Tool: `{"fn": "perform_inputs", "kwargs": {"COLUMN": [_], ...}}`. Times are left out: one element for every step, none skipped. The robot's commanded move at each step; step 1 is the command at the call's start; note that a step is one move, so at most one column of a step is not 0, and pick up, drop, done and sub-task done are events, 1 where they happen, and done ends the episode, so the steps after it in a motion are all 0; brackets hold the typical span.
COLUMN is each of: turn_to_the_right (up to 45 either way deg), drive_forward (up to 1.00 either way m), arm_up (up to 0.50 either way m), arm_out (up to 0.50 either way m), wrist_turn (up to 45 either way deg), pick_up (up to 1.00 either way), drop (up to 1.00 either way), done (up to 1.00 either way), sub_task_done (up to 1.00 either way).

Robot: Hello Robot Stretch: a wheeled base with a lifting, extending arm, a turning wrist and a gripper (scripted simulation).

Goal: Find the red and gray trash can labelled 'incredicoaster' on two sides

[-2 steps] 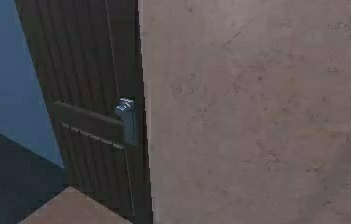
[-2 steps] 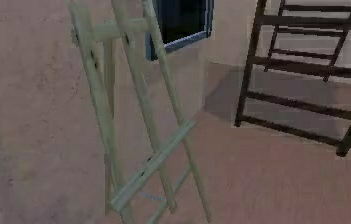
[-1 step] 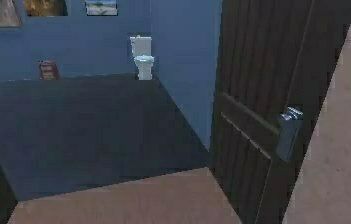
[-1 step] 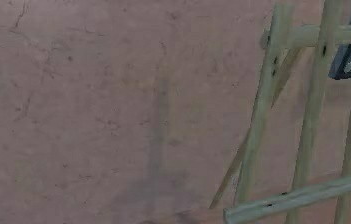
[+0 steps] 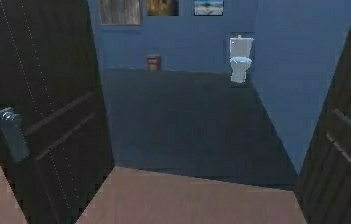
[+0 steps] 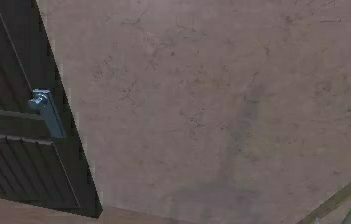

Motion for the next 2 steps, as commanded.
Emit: {"fn": "perform_inputs", "kwargs": {"turn_to_the_right": [0.0,0.0], "drive_forward": [0.20,1.00], "arm_up": [0.00,0.00], "arm_out": [0.00,0.00], "wrist_turn": [0.0,0.0], "pick_up": [0.00,0.00], "drop": [0.00,0.00], "done": [0.00,0.00], "sub_task_done": [0.00,0.00]}}
